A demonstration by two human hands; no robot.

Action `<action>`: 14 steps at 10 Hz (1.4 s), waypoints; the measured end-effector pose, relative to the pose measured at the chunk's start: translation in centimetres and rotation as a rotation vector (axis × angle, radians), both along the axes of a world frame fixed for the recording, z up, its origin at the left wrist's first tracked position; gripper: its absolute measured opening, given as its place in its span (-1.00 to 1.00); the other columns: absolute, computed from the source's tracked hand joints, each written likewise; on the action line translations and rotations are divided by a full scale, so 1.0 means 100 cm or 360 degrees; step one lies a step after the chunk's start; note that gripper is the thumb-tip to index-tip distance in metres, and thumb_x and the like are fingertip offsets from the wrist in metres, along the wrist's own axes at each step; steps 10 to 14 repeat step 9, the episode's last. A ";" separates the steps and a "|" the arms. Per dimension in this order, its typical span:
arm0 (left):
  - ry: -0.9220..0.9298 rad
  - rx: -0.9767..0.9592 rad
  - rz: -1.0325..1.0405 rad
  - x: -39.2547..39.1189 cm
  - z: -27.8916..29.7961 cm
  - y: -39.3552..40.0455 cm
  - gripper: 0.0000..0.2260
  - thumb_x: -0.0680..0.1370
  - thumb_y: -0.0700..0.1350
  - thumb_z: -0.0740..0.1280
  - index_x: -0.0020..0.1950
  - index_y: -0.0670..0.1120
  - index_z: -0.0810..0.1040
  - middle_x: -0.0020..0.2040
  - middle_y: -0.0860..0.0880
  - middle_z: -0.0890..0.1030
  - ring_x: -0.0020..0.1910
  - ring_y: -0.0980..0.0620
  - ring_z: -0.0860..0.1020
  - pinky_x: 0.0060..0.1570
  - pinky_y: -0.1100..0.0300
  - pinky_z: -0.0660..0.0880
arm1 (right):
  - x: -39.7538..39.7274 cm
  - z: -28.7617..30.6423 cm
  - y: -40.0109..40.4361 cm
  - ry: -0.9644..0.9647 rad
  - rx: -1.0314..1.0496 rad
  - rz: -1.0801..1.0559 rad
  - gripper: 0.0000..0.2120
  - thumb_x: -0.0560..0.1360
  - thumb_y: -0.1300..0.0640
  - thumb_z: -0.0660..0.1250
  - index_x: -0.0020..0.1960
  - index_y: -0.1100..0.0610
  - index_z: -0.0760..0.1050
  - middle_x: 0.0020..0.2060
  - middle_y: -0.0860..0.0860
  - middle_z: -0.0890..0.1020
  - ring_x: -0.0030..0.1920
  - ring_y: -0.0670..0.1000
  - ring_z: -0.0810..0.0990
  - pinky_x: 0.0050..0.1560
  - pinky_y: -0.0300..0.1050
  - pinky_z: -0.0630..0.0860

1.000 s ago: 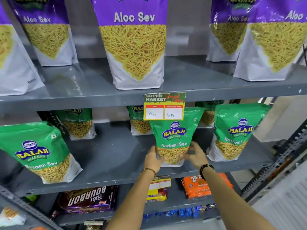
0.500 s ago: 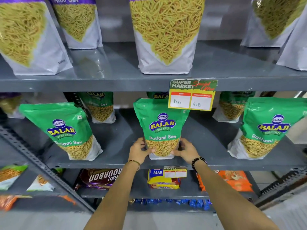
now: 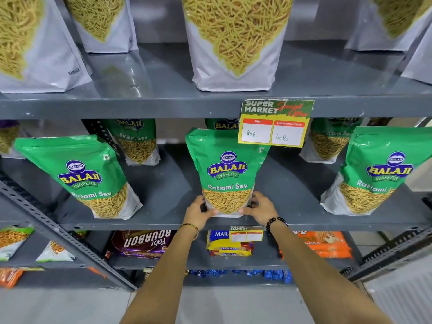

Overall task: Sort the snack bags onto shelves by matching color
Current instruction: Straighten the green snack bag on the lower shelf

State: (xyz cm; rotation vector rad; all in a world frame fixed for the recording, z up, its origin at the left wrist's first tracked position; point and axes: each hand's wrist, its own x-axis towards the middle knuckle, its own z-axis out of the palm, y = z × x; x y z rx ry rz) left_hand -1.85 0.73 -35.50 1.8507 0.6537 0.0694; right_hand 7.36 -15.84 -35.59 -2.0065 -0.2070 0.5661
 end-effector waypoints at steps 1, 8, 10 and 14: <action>-0.0006 -0.0026 0.0040 -0.003 -0.001 0.000 -0.59 0.42 -0.23 0.40 0.24 -0.21 0.39 0.27 -0.19 0.52 0.24 -0.09 0.46 0.10 0.16 0.35 | 0.000 0.001 0.000 -0.0008 -0.0019 0.0018 -0.47 0.28 0.22 0.50 0.20 0.19 0.42 0.18 0.16 0.58 0.20 0.16 0.51 0.25 0.07 0.42; 0.0049 -0.0032 0.0003 -0.009 0.006 0.000 -0.50 0.40 -0.23 0.42 0.29 -0.20 0.34 0.31 -0.20 0.49 0.30 -0.14 0.43 0.26 0.03 0.37 | -0.003 -0.001 -0.002 0.0040 0.0036 0.0037 -0.50 0.32 0.29 0.46 0.23 0.21 0.41 0.22 0.17 0.56 0.20 0.13 0.50 0.24 0.02 0.43; 0.0113 0.0057 -0.0008 -0.016 -0.001 -0.001 -0.36 0.40 -0.18 0.44 0.40 -0.17 0.23 0.38 -0.18 0.43 0.36 -0.15 0.38 0.31 -0.04 0.35 | -0.011 -0.005 -0.005 0.0025 0.0019 0.0019 -0.44 0.33 0.35 0.43 0.29 0.21 0.36 0.30 0.18 0.49 0.31 0.16 0.45 0.29 0.08 0.40; 0.0113 0.0057 -0.0008 -0.016 -0.001 -0.001 -0.36 0.40 -0.18 0.44 0.40 -0.17 0.23 0.38 -0.18 0.43 0.36 -0.15 0.38 0.31 -0.04 0.35 | -0.011 -0.005 -0.005 0.0025 0.0019 0.0019 -0.44 0.33 0.35 0.43 0.29 0.21 0.36 0.30 0.18 0.49 0.31 0.16 0.45 0.29 0.08 0.40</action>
